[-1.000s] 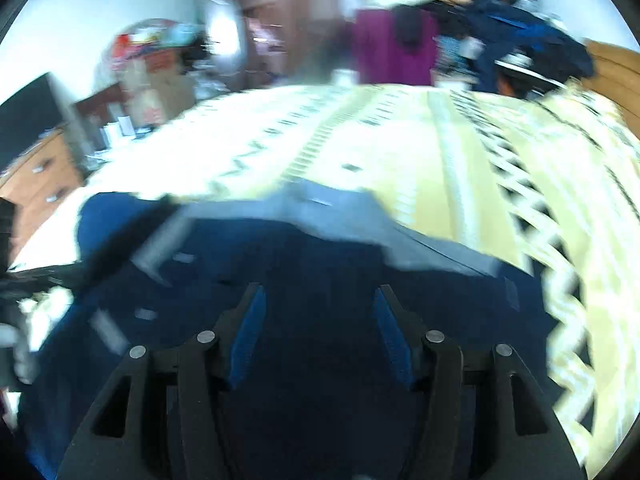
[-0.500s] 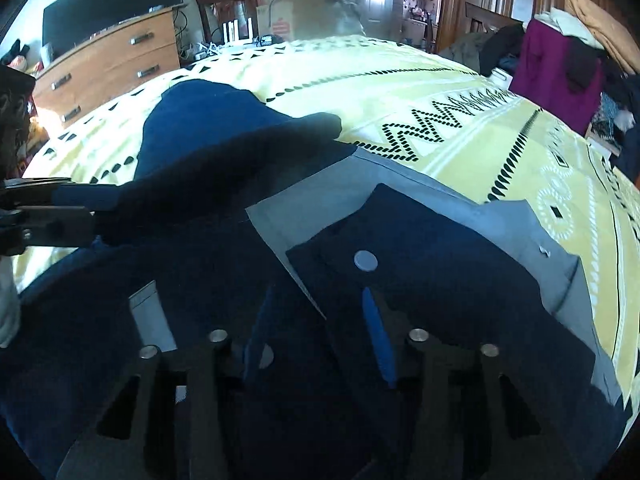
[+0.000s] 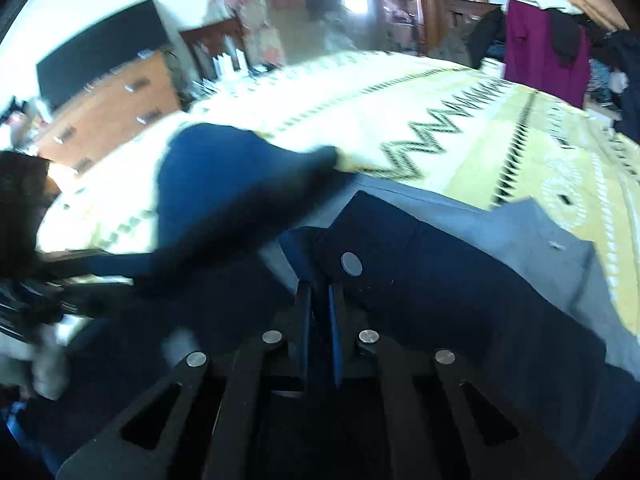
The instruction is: Fold small clothes
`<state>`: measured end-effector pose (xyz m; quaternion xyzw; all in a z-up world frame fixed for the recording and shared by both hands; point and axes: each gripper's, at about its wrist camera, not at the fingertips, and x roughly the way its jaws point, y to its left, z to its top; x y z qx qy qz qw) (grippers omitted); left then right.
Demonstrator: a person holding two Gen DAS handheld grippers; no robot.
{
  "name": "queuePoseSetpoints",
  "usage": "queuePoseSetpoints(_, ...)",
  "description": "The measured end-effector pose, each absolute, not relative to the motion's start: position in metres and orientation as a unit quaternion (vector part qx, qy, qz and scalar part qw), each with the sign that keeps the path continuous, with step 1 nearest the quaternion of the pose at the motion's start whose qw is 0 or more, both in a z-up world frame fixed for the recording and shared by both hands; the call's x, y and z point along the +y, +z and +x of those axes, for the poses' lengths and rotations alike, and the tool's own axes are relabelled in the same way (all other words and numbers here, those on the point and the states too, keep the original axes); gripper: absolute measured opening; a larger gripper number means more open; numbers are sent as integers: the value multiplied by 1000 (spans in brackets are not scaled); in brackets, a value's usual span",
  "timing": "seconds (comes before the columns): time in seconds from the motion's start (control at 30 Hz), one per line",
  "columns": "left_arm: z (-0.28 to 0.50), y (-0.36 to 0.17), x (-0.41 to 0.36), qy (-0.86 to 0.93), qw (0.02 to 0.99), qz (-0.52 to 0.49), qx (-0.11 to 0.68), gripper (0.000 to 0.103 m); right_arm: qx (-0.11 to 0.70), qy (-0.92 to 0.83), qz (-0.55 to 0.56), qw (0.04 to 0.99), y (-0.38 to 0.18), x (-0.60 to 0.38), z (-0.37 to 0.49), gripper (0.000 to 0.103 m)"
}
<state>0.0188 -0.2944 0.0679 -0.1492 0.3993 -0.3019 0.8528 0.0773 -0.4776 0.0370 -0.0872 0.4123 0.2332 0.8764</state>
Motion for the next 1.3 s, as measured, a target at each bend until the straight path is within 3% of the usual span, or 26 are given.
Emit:
queuePoseSetpoints(0.2,17,74,-294,-297,855,-142,400,62,440,237,-104,860,7,-458,78,28)
queuePoseSetpoints(0.27,15,79,-289,-296,858,-138,396,62,410,233,-97,876,30,-467,65,47)
queuePoseSetpoints(0.37,18,85,-265,-285,862,-146,392,64,390,211,-63,894,53,-495,45,48)
queuePoseSetpoints(0.53,30,92,-170,-207,880,-212,371,64,474,138,-17,870,18,-553,6,49)
queuePoseSetpoints(0.73,94,95,-57,-106,890,-267,355,66,459,139,12,877,31,-552,-35,56)
queuePoseSetpoints(0.97,183,40,-32,-22,863,-256,435,67,466,137,31,874,21,-545,-36,57)
queuePoseSetpoints(1.13,199,33,-34,-12,878,-239,416,65,469,134,46,872,16,-550,-32,57)
queuePoseSetpoints(1.17,202,34,-33,-13,879,-239,412,57,468,132,48,873,16,-552,-33,57)
queuePoseSetpoints(1.2,204,35,-32,-17,879,-241,411,37,466,131,51,873,16,-554,-33,57)
queuePoseSetpoints(1.23,207,34,-30,-26,876,-249,412,26,464,128,54,875,17,-555,-33,57)
queuePoseSetpoints(1.3,206,45,-34,-47,879,-260,398,18,455,123,72,879,22,-561,-37,57)
